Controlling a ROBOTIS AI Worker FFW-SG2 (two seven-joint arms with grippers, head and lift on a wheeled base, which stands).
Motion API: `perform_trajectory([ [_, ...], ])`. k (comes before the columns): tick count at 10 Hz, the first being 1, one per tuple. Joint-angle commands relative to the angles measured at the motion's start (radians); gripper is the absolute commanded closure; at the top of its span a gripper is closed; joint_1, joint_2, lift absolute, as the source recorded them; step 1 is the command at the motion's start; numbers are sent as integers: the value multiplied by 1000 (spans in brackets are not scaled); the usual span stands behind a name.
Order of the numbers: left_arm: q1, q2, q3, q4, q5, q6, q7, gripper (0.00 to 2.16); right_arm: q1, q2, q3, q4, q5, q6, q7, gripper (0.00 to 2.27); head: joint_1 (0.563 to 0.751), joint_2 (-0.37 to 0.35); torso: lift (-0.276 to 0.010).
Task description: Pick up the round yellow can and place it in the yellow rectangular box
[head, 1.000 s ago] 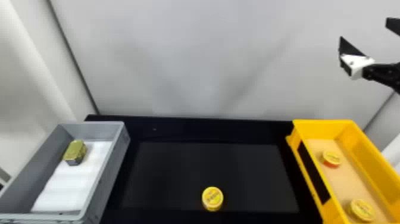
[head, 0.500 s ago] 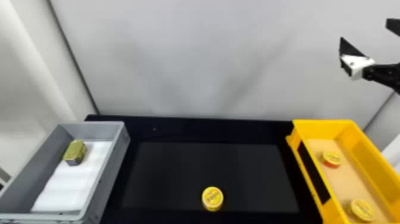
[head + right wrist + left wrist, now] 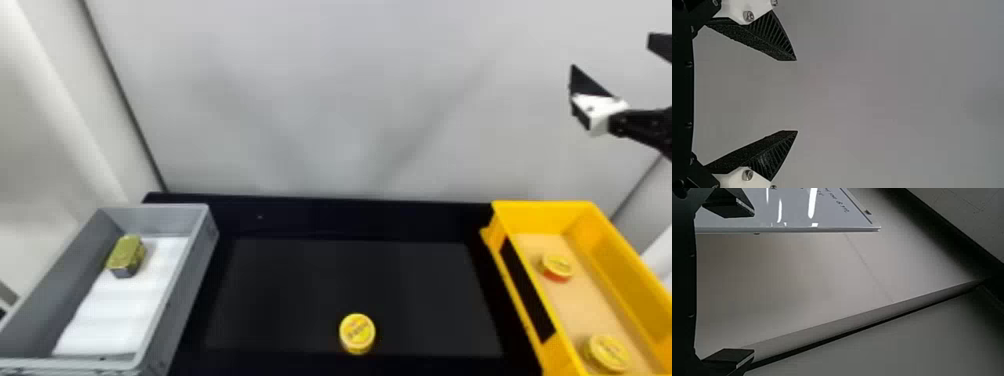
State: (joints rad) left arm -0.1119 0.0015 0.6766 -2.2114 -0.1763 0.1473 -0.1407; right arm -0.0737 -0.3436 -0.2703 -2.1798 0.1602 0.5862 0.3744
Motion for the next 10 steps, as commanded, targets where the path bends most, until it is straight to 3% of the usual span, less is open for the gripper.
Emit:
perform_trajectory([
  [1,0,-4,-1,1,0,0,-2,38,0,0,0,0,1,0,0,144,686,14,-55],
  [7,-18,-4,-43,25,-5,-8,4,38,5,0,-6,-9,9,8,2,144,686,14,-55],
  [10,-11,-4,-38,29,-5,-9,3,38,20,0,-20,-29,62,37,69,147,686,14,-55],
])
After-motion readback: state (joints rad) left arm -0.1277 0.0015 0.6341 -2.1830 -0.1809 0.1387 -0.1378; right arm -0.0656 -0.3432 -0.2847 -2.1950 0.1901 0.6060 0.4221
